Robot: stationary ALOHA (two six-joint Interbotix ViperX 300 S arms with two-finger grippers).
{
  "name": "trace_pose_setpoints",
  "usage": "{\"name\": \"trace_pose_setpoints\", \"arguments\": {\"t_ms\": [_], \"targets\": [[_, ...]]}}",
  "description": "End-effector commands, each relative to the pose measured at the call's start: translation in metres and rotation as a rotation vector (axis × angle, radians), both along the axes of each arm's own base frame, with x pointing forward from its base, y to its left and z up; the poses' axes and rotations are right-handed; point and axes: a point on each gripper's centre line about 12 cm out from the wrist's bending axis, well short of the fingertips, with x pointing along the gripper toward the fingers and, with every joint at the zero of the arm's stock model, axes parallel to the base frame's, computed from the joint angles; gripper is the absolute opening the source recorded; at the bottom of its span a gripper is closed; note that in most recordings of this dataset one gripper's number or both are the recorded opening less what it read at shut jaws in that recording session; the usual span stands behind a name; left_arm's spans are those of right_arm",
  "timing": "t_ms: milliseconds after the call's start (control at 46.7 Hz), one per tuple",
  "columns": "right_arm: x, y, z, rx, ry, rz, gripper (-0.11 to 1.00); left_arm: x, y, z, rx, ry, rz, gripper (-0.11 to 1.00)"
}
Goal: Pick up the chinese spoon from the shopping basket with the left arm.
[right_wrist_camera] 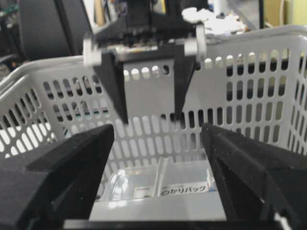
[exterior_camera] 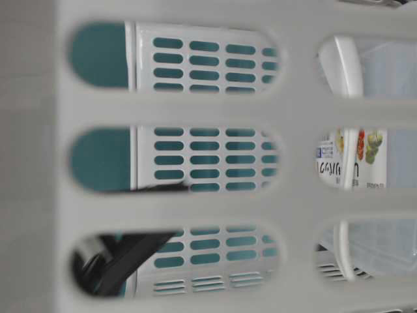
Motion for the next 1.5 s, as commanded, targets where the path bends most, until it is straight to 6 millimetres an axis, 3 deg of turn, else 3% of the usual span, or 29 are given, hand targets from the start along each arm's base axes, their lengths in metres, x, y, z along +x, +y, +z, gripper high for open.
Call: {"name": "trace_pose_setpoints", "arguments": {"t_ms": [0, 343, 793, 964, 1200, 1371, 1478], "targets": [[0.002, 0.000, 0.008, 0.002, -0.020, 0.001, 0.71, 0.017, -0.005, 0.003, 0.006, 0.027, -0.007, 0.89], [0.002, 0.000, 0.008, 0.002, -0.020, 0.001, 0.71, 0.050, -0.013, -0.060, 0.031, 0.210, -0.017, 0.88], [0.002, 0.000, 0.003, 0.004, 0.006, 0.001, 0.71, 0.050, -0.012, -0.095, 0.030, 0.240, -0.015, 0.86], [0.002, 0.001, 0.001, 0.005, 0.020, 0.003, 0.71, 0.047, -0.012, -0.095, 0.030, 0.239, -0.013, 0.73], [0.002, 0.001, 0.001, 0.005, 0.023, 0.003, 0.71, 0.050, -0.013, -0.084, 0.027, 0.210, -0.015, 0.14], [0.001, 0.000, 0.000, 0.008, 0.036, 0.001, 0.71, 0.051, -0.013, -0.056, 0.017, 0.160, -0.008, 0.13], [0.001, 0.000, -0.001, 0.009, 0.042, 0.001, 0.71, 0.048, -0.013, -0.025, 0.016, 0.137, -0.004, 0.13]]}}
